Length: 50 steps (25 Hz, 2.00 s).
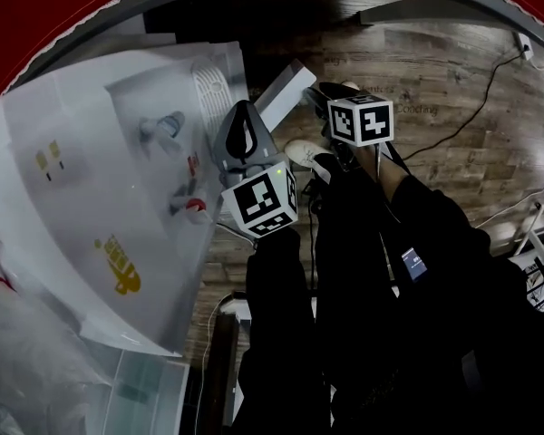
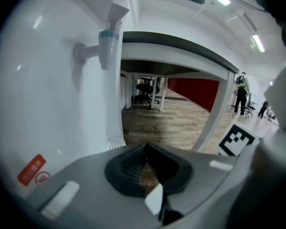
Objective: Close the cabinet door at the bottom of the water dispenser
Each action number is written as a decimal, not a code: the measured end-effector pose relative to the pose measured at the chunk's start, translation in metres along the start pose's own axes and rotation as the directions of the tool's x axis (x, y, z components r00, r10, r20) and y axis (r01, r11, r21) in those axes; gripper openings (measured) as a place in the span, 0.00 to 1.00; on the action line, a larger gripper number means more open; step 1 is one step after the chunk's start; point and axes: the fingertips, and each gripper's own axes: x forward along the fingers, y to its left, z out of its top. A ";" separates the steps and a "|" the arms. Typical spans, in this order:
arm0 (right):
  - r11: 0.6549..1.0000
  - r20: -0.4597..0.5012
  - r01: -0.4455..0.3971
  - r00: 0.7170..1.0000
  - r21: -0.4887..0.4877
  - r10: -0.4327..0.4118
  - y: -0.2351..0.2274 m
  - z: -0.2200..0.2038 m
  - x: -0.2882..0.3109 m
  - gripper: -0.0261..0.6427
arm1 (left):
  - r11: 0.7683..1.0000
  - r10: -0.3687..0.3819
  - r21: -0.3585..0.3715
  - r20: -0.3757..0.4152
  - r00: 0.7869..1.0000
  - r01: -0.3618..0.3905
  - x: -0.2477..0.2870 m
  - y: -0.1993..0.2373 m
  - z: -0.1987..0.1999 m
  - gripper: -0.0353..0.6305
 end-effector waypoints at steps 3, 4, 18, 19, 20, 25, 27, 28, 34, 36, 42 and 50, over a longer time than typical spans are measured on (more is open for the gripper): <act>0.999 0.009 -0.031 0.999 -0.028 0.031 0.010 0.013 0.011 0.22 | 1.000 0.001 0.005 -0.003 1.000 -0.001 0.002 0.003 -0.001 0.06; 0.998 0.008 -0.040 0.999 -0.045 0.040 0.014 0.018 0.016 0.22 | 1.000 0.002 0.005 -0.005 1.000 -0.002 0.003 0.005 -0.001 0.06; 0.951 -0.022 -0.194 0.981 -0.241 0.195 0.090 0.092 0.087 0.22 | 0.998 0.056 0.040 -0.018 0.998 -0.056 0.014 0.020 -0.010 0.06; 0.942 -0.035 -0.208 0.978 -0.262 0.206 0.097 0.097 0.093 0.22 | 0.998 0.059 0.034 -0.016 0.998 -0.058 0.013 0.019 -0.010 0.06; 0.933 -0.050 -0.220 0.975 -0.285 0.215 0.105 0.101 0.099 0.22 | 0.998 0.060 0.028 -0.016 0.998 -0.060 0.013 0.018 -0.009 0.06; 0.898 -0.139 -0.281 0.959 -0.340 0.248 0.136 0.108 0.119 0.22 | 0.998 0.059 0.025 -0.020 0.998 -0.059 0.011 0.016 -0.007 0.06; 0.885 -0.156 -0.286 0.957 -0.367 0.244 0.137 0.105 0.119 0.20 | 0.998 0.058 0.024 -0.015 0.998 -0.057 0.010 0.017 -0.005 0.06; 0.882 -0.157 -0.282 0.958 -0.377 0.239 0.135 0.104 0.118 0.20 | 0.998 0.057 0.024 -0.013 0.998 -0.057 0.010 0.017 -0.004 0.06; 0.892 -0.085 -0.237 0.971 -0.385 0.222 0.101 0.099 0.067 0.19 | 0.999 0.000 0.052 -0.005 1.000 0.001 0.006 -0.004 0.004 0.06; 0.886 -0.054 -0.236 0.971 -0.399 0.234 0.093 0.093 0.036 0.19 | 0.995 -0.044 0.091 -0.003 0.999 0.044 0.003 -0.019 0.008 0.06; 0.862 0.151 -0.107 0.967 -0.496 0.207 0.094 0.090 -0.061 0.04 | 0.992 -0.082 0.103 0.036 0.996 0.078 -0.022 -0.038 0.025 0.06; 0.725 0.284 -0.063 0.894 -0.686 0.346 0.158 0.129 -0.199 0.04 | 0.973 -0.136 0.198 0.069 0.988 0.120 -0.094 -0.096 0.082 0.06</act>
